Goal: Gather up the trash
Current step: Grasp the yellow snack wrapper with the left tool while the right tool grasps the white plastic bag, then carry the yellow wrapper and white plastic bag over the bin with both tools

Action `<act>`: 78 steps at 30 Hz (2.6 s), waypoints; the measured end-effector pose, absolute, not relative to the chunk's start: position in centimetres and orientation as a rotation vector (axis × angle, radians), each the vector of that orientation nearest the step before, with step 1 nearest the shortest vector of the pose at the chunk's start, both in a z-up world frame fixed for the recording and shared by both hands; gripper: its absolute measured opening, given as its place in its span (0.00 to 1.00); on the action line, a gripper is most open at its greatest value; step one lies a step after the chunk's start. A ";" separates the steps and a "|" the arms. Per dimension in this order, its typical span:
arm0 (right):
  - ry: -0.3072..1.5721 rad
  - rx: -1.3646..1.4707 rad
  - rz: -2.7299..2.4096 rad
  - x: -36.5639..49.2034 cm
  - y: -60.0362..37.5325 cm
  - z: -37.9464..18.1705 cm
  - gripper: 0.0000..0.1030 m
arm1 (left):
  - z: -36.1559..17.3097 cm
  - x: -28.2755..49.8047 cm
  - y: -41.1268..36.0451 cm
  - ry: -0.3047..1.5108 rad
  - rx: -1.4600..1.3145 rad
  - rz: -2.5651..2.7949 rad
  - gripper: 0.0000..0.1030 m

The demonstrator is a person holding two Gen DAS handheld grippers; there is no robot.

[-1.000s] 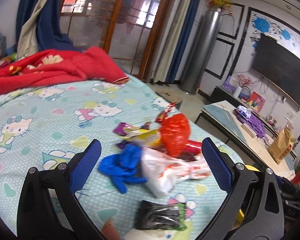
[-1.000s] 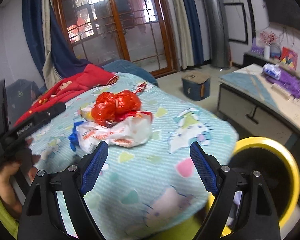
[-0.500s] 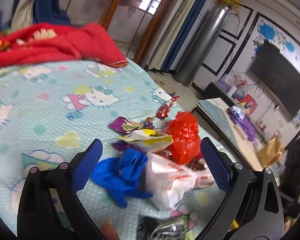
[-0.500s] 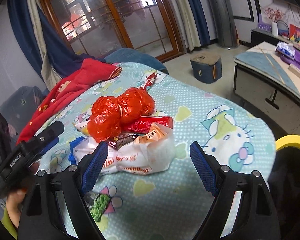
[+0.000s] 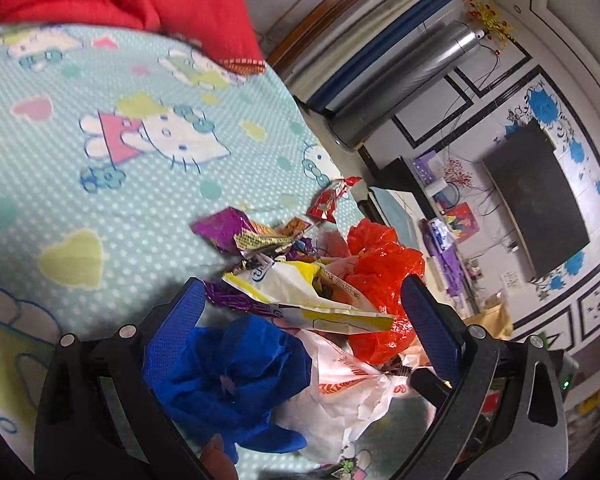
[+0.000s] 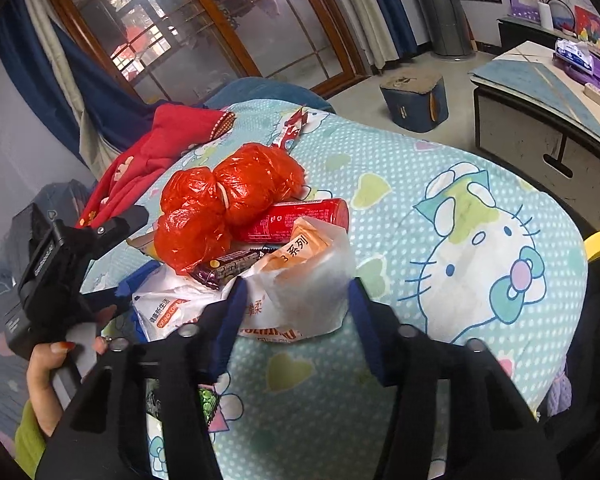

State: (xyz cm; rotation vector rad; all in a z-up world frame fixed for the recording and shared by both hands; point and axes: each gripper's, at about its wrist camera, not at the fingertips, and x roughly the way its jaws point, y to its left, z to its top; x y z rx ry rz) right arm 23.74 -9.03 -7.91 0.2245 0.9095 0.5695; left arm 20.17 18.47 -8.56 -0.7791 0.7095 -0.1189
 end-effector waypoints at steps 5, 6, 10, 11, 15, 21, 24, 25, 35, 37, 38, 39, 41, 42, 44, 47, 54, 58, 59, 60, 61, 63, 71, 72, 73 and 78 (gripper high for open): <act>0.902 0.217 0.586 22.9 -9.3 -7.6 0.36 | -9.4 20.1 18.7 0.730 -0.853 -0.147 0.59; 0.899 0.214 0.588 22.6 -9.4 -7.6 0.36 | -9.4 19.9 18.7 0.728 -0.858 -0.150 0.56; 0.892 0.207 0.588 22.1 -9.6 -7.5 0.35 | -9.3 19.2 18.6 0.732 -0.857 -0.156 0.33; 0.891 0.208 0.586 22.0 -9.8 -7.4 0.35 | -9.3 19.1 18.6 0.736 -0.852 -0.152 0.32; 0.885 0.205 0.585 21.7 -10.2 -7.3 0.35 | -9.0 18.4 18.2 0.731 -0.831 -0.147 0.31; 0.852 0.184 0.590 20.6 -10.8 -6.7 0.33 | -7.7 17.0 18.0 0.676 -0.808 -0.148 0.20; 0.824 0.162 0.594 20.1 -10.8 -6.2 0.32 | -6.6 16.1 18.0 0.639 -0.771 -0.133 0.21; 0.810 0.154 0.591 19.8 -10.9 -6.1 0.32 | -6.2 15.8 17.9 0.630 -0.752 -0.128 0.21; 0.717 0.120 0.612 18.1 -11.6 -4.1 0.31 | -1.7 12.7 16.2 0.511 -0.586 -0.090 0.21; 0.715 0.126 0.608 17.9 -12.0 -3.9 0.31 | -1.2 12.2 16.1 0.499 -0.584 -0.096 0.21; 0.714 0.127 0.605 17.9 -12.2 -3.8 0.31 | -0.9 11.9 16.0 0.494 -0.581 -0.097 0.21; 0.714 0.128 0.601 17.9 -12.4 -3.7 0.31 | -0.8 11.7 15.9 0.489 -0.575 -0.094 0.21; 0.715 0.134 0.598 17.8 -13.1 -3.5 0.31 | -0.4 11.3 15.8 0.477 -0.564 -0.097 0.21; 0.713 0.138 0.592 17.6 -13.5 -3.3 0.31 | -0.2 11.2 15.7 0.473 -0.561 -0.100 0.21; 0.707 0.141 0.583 17.5 -14.1 -3.1 0.31 | 0.2 10.8 15.4 0.465 -0.555 -0.108 0.21; 0.691 0.143 0.567 17.1 -15.1 -2.6 0.31 | 0.9 10.4 14.6 0.455 -0.534 -0.126 0.21; 0.655 0.165 0.521 16.8 -17.8 -1.6 0.31 | 1.4 10.3 12.6 0.450 -0.498 -0.169 0.21; 0.634 0.183 0.485 16.7 -19.5 -1.1 0.31 | 1.7 10.2 11.5 0.446 -0.476 -0.193 0.21; 0.629 0.188 0.477 16.7 -19.9 -1.0 0.31 | 1.7 10.2 11.2 0.445 -0.470 -0.198 0.21; 0.624 0.193 0.468 16.7 -20.4 -0.9 0.31 | 1.7 10.2 11.0 0.444 -0.467 -0.201 0.21; 0.619 0.199 0.458 16.7 -20.8 -0.8 0.31 | 1.7 10.2 10.9 0.444 -0.466 -0.206 0.21; 0.609 0.206 0.438 16.7 -21.6 -0.6 0.31 | 1.7 10.3 10.4 0.445 -0.458 -0.219 0.21; 0.587 0.245 0.355 16.6 -25.5 -0.2 0.30 | 1.8 10.2 8.0 0.454 -0.417 -0.272 0.21; 0.587 0.250 0.346 16.6 -25.9 -0.2 0.30 | 1.8 10.2 7.7 0.455 -0.412 -0.279 0.21; 0.584 0.256 0.334 16.5 -26.4 -0.2 0.30 | 1.8 10.2 7.3 0.458 -0.407 -0.290 0.21; 0.579 0.274 0.279 16.2 -28.9 -0.4 0.30 | 1.3 10.4 5.8 0.473 -0.387 -0.333 0.21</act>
